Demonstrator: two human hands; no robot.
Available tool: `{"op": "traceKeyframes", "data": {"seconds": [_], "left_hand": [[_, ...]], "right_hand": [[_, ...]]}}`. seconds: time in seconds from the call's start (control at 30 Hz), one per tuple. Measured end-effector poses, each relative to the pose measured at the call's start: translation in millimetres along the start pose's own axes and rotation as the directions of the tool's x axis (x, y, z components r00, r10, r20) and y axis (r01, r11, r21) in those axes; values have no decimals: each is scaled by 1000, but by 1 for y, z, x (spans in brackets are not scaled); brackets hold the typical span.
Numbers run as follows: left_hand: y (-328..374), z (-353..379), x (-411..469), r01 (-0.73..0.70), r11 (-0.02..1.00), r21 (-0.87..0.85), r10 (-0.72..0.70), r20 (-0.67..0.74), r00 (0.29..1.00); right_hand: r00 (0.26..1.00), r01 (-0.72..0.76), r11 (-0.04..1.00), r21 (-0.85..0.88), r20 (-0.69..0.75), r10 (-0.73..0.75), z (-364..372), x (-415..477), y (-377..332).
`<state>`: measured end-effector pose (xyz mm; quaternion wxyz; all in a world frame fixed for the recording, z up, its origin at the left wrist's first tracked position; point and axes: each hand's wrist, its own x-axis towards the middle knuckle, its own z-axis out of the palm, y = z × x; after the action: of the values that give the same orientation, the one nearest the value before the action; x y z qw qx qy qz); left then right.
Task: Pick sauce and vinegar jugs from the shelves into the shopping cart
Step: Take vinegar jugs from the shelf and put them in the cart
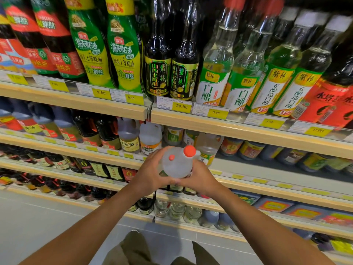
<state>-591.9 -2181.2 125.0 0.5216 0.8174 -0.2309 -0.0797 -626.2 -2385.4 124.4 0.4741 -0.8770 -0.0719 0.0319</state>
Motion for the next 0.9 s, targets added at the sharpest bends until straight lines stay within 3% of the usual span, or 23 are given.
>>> {"op": "traceKeyframes", "data": {"seconds": [0.1, 0.23, 0.37, 0.5, 0.6, 0.9], "left_hand": [[-3, 2, 9, -65, 996, 57, 67, -39, 997], [-16, 9, 28, -16, 1000, 7, 17, -75, 997], [-26, 6, 34, -8, 1000, -17, 6, -86, 996], [-47, -10, 28, 58, 988, 143, -27, -214, 977], [-61, -27, 26, 62, 962, 267, 8, -254, 967], [-74, -53, 27, 27, 747, 665, -17, -21, 1000]], "right_hand": [[988, 34, 996, -83, -144, -46, 0, 12, 10], [950, 36, 997, -62, -308, -53, 4, 29, 15], [924, -70, 994, -81, -380, 34, 13, 48, 25], [911, -224, 971, -86, -373, 177, 17, 67, 35], [926, -239, 968, -73, -316, 205, 21, 77, 37], [883, -409, 911, -50, -275, 381, 20, 93, 36]]}}
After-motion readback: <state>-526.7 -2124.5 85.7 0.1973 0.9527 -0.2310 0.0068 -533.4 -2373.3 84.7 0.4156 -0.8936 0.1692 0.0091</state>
